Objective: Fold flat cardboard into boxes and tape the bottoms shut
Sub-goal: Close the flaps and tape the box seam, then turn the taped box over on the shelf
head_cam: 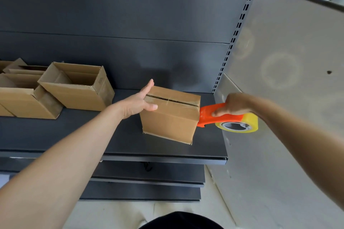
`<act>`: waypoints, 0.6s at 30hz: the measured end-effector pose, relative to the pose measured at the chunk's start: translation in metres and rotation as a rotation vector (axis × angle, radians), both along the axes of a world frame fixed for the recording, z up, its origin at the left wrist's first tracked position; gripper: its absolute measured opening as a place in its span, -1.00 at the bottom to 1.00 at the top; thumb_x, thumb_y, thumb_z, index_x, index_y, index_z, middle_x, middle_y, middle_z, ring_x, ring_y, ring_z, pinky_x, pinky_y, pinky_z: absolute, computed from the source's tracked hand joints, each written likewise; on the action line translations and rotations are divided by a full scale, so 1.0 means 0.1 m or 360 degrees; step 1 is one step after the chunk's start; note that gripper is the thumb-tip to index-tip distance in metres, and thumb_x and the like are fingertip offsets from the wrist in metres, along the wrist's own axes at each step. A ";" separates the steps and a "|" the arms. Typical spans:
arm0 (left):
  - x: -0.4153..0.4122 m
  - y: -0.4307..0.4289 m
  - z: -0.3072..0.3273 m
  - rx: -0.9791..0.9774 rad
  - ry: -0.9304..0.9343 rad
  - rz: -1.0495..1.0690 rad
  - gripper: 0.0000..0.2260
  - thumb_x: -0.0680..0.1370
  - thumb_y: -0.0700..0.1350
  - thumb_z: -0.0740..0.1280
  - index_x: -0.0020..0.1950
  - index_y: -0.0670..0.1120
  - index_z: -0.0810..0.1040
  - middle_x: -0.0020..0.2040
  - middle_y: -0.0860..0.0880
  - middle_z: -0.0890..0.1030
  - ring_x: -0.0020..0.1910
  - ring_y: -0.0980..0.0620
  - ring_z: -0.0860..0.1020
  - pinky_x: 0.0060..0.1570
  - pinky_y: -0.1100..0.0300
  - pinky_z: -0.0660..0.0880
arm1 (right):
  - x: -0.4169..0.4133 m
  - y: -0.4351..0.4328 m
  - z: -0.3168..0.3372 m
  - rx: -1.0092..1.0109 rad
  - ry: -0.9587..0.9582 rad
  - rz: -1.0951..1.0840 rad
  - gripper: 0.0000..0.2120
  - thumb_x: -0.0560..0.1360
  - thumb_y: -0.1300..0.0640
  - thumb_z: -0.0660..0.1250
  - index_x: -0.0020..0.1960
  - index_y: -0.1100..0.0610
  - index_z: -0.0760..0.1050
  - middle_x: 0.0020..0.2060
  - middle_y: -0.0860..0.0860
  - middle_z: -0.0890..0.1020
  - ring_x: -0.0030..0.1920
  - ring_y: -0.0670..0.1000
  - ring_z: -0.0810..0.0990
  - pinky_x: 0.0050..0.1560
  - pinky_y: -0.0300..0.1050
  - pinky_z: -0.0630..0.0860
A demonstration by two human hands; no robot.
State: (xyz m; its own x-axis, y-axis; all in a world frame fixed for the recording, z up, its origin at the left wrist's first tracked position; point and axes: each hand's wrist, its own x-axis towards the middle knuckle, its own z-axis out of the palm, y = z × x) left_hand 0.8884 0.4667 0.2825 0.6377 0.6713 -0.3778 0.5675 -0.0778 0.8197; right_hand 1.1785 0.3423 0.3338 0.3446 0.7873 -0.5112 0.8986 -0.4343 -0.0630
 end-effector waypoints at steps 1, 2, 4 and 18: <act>0.00 -0.01 -0.01 -0.0004 -0.0021 0.0004 -0.18 0.56 -0.16 0.33 0.52 0.25 -0.20 0.55 0.24 -0.13 0.54 0.10 -0.07 0.50 0.02 -0.04 | -0.03 0.00 0.00 0.0015 -0.0019 0.0002 -0.46 0.33 -0.38 0.35 -0.20 0.13 0.42 -0.25 0.02 0.51 -0.13 0.12 0.52 -0.16 -0.11 0.38; 0.01 -0.01 -0.01 -0.0009 -0.0043 0.0007 -0.18 0.56 -0.17 0.33 0.53 0.24 -0.20 0.55 0.24 -0.12 0.54 0.10 -0.07 0.50 0.02 -0.03 | -0.05 0.00 0.02 0.0021 -0.0028 -0.0009 -0.47 0.33 -0.37 0.36 -0.22 0.13 0.41 -0.25 0.01 0.50 -0.14 0.12 0.51 -0.19 -0.11 0.38; 0.01 -0.01 -0.01 -0.0012 -0.0078 0.0015 -0.18 0.56 -0.18 0.33 0.53 0.23 -0.20 0.55 0.24 -0.11 0.54 0.10 -0.06 0.50 0.02 -0.03 | -0.10 0.01 0.06 0.0042 -0.0038 -0.0039 -0.44 0.33 -0.35 0.38 -0.12 0.17 0.45 -0.18 0.03 0.50 -0.11 0.12 0.51 -0.16 -0.10 0.40; 0.05 -0.02 0.00 -0.0053 -0.0111 0.0041 -0.17 0.54 -0.20 0.35 0.53 0.27 -0.14 0.54 0.27 -0.07 0.53 0.09 -0.02 0.45 0.06 0.04 | -0.03 0.37 -0.59 0.0292 -0.0158 -0.0253 -0.52 0.54 -0.23 0.07 0.23 0.06 0.48 0.11 0.08 0.59 0.18 0.18 0.54 0.26 0.05 0.34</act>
State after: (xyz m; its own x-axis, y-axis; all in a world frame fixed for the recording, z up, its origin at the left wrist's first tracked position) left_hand 0.8937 0.4650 0.2820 0.6457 0.6757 -0.3558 0.5106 -0.0356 0.8591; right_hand 1.1760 0.3789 0.2749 0.5129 0.7956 -0.3224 0.8256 -0.5601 -0.0688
